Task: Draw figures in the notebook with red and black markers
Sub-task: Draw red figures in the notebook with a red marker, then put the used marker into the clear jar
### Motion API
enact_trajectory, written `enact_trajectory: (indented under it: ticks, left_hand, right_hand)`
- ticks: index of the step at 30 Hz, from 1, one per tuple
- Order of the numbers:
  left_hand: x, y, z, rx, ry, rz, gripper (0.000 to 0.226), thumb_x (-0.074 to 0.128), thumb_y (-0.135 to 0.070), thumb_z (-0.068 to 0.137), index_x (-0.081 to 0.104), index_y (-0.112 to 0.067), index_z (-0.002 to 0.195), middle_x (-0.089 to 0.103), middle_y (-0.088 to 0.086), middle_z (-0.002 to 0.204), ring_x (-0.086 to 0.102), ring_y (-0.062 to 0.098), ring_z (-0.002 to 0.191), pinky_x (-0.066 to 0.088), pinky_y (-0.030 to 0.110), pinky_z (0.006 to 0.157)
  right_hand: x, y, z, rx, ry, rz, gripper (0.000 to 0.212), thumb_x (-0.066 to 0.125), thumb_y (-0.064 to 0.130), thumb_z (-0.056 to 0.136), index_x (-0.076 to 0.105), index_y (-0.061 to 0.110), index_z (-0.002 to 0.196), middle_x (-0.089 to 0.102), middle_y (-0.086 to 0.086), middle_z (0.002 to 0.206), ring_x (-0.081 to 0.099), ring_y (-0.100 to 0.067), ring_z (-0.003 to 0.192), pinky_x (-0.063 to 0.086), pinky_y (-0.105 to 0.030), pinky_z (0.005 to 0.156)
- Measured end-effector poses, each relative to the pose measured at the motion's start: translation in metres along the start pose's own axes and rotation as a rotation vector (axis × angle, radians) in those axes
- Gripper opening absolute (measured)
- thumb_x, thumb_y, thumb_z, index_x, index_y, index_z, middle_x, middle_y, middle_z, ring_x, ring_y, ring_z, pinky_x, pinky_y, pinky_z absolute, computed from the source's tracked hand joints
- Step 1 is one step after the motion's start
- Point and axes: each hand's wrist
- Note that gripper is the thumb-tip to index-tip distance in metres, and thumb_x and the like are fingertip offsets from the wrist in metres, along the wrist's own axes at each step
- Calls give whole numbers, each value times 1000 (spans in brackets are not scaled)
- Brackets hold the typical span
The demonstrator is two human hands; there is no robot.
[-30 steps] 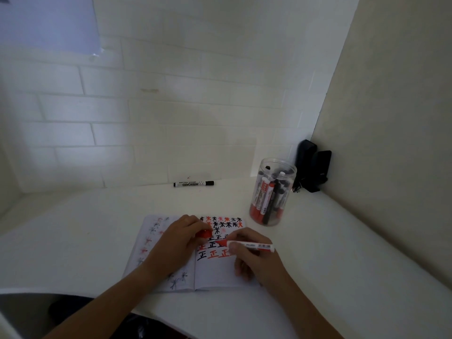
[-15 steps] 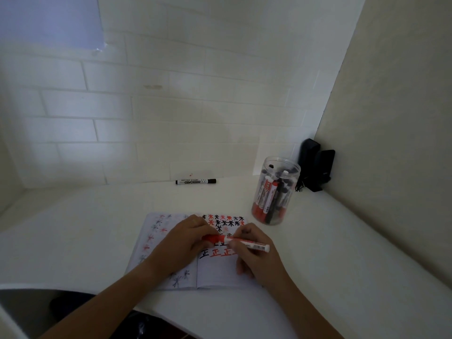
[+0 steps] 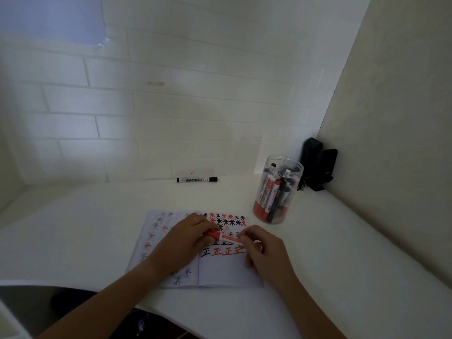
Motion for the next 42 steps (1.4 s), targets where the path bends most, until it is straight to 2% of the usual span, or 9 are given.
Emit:
enact_trajectory:
  ticks: [5, 21, 24, 26, 28, 31, 34, 39, 42]
  left_hand:
    - [0, 1, 0, -4, 5, -13, 46, 36, -55, 101, 68, -23, 114, 59, -10, 102, 49, 5, 95, 43, 22, 81]
    - [2, 8, 3, 70, 11, -32, 33, 45, -43, 102, 70, -22, 101, 63, -9, 90, 51, 10, 83, 45, 30, 73]
    - [2, 6, 4, 38, 28, -13, 22, 52, -37, 100, 69, -26, 107, 63, -11, 94, 51, 7, 88, 47, 34, 77]
    - [5, 6, 3, -55, 4, 83, 31, 47, -47, 100, 64, -33, 122, 64, -14, 115, 53, 7, 108, 47, 40, 94]
    - [7, 6, 1, -275, 37, 175, 58, 26, -64, 98, 41, -39, 148, 40, -17, 150, 30, 11, 145, 24, 46, 120]
    - [10, 7, -1, -439, 175, 214, 81, -4, -78, 88, 16, -42, 158, 10, -6, 167, -4, 14, 155, -5, 43, 125]
    - [10, 8, 0, -419, 246, 259, 100, -24, -79, 73, 14, -42, 158, 3, -1, 169, -10, 14, 154, -11, 44, 124]
    - [11, 9, -1, -404, 264, 293, 105, -30, -78, 69, 10, -41, 159, 3, 1, 169, -9, 16, 154, -12, 44, 123]
    - [11, 8, 1, -409, 253, 285, 106, -30, -79, 68, 12, -42, 158, 6, 0, 169, -7, 15, 155, -12, 44, 123]
  right_hand:
    - [13, -2, 0, -134, 21, -161, 18, 75, 15, 90, 66, 28, 97, 67, 18, 86, 61, -7, 72, 41, -10, 63]
    - [22, -8, 3, -67, -1, -116, 20, 76, 25, 92, 61, 25, 79, 64, 7, 70, 53, -5, 59, 38, -20, 54]
    - [21, -9, 4, -75, -35, -146, 11, 73, 23, 92, 64, 25, 87, 66, 7, 81, 61, -9, 73, 47, -24, 64]
    - [19, -10, 7, -32, -69, -35, 14, 68, 10, 93, 64, 22, 97, 65, 5, 89, 63, -7, 76, 52, -25, 68]
    - [13, -7, 11, 42, -121, 185, 20, 60, -5, 96, 60, 14, 101, 66, -4, 92, 63, -14, 68, 53, -31, 62]
    - [-2, -4, 15, 52, -249, 299, 13, 60, -1, 100, 63, 12, 104, 72, -8, 95, 69, -22, 69, 57, -29, 62]
    - [-19, 13, 20, -34, -356, 230, 11, 61, 9, 101, 66, 16, 109, 75, -5, 89, 73, -22, 73, 58, -27, 62]
    - [-61, 52, 54, -214, -642, 43, 13, 60, 19, 104, 64, 24, 115, 74, 5, 95, 73, -7, 83, 58, -21, 70]
    - [-83, 79, 83, -331, -804, -49, 13, 58, 13, 105, 62, 15, 117, 69, 6, 91, 67, 10, 81, 46, -3, 72]
Point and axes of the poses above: each hand's wrist, its own z-axis towards the middle knuckle, its own x-axis out of the palm, y = z × x
